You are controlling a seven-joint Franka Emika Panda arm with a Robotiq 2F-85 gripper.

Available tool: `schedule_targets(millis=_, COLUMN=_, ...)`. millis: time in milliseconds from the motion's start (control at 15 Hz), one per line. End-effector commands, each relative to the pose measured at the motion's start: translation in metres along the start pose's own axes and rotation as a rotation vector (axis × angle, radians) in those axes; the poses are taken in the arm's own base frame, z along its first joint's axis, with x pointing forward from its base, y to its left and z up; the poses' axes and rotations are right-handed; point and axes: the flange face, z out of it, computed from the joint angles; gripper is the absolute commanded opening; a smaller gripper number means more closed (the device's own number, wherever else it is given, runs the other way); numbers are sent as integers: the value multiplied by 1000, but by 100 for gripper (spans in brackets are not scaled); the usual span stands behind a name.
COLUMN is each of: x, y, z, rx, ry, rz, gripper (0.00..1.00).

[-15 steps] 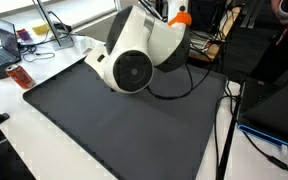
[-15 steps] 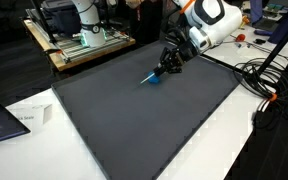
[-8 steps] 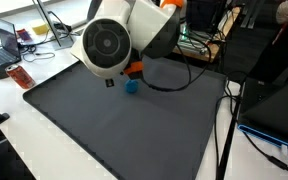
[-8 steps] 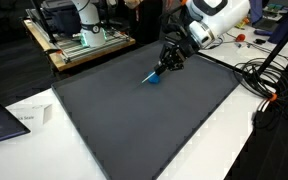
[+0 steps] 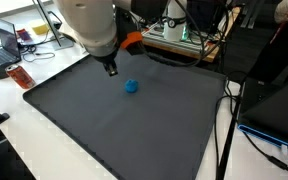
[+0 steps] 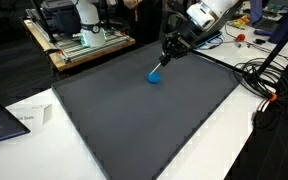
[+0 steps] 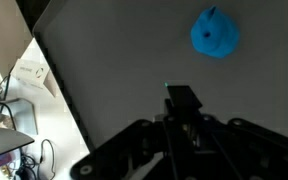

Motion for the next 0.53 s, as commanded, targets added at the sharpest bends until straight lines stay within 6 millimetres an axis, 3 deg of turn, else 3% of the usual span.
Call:
schedule_targets(millis=0, x=-19, y=18, z=-5, rx=90, ry=-43, rz=-61, gripper=3)
schedule_targets(millis=200, x=-37, y=12, z=-11, rx=82, ry=-46, rz=-108, gripper=3)
schedule_targets(millis=467, x=-67, y=-13, z=-20, rx=52, ry=-27, rz=-172, gripper=3)
